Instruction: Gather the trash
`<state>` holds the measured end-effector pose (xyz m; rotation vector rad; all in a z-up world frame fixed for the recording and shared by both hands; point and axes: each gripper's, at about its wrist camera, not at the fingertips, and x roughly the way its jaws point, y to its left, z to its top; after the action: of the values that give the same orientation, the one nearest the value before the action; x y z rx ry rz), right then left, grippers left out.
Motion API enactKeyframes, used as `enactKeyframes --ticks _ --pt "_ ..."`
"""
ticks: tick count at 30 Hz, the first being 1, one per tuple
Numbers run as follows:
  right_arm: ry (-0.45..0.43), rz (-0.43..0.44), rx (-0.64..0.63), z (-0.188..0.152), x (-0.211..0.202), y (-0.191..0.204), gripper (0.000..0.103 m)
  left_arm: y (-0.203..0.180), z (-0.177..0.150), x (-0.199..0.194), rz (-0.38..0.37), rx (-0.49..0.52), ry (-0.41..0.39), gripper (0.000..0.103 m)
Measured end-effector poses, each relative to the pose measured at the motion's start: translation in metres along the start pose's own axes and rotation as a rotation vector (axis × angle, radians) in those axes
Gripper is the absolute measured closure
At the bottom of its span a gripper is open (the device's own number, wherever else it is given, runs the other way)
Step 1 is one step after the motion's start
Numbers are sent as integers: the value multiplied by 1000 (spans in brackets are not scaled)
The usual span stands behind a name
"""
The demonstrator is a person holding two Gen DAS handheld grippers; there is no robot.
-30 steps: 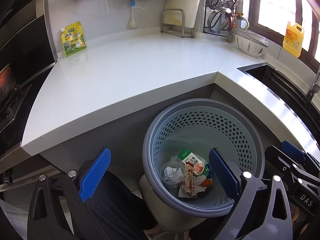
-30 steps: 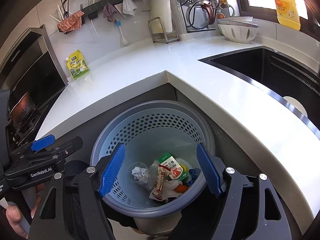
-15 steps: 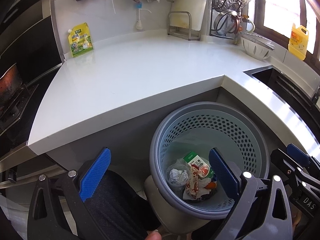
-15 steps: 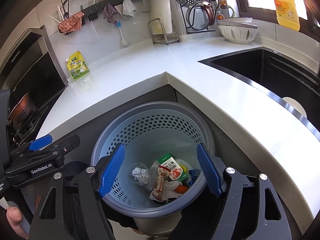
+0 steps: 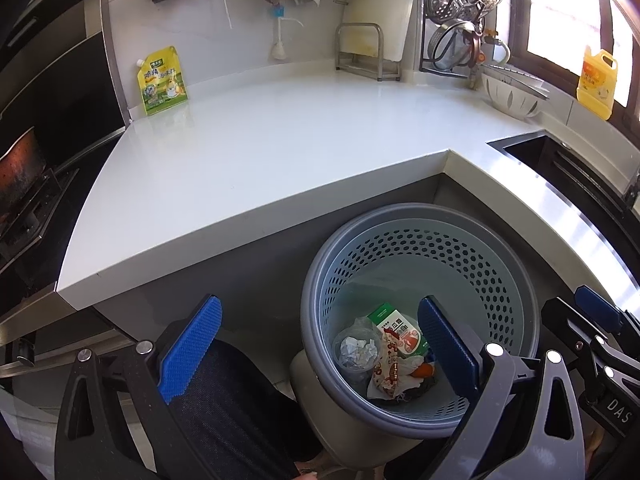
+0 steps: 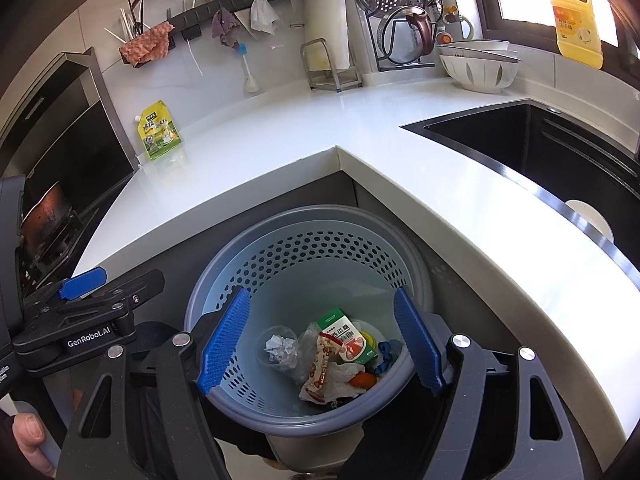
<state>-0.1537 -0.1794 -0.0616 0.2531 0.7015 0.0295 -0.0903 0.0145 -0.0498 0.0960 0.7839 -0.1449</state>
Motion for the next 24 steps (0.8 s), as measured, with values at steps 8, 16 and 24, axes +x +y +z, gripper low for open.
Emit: enactKeyframes --ticks 8,16,24 --pt "1 2 1 0 1 0 31 0 -1 0 0 9 -4 6" --pt "4 2 1 0 2 2 31 -3 -2 2 -17 13 5 6" --pt "5 3 0 0 3 1 31 -4 -1 4 -16 13 14 6"
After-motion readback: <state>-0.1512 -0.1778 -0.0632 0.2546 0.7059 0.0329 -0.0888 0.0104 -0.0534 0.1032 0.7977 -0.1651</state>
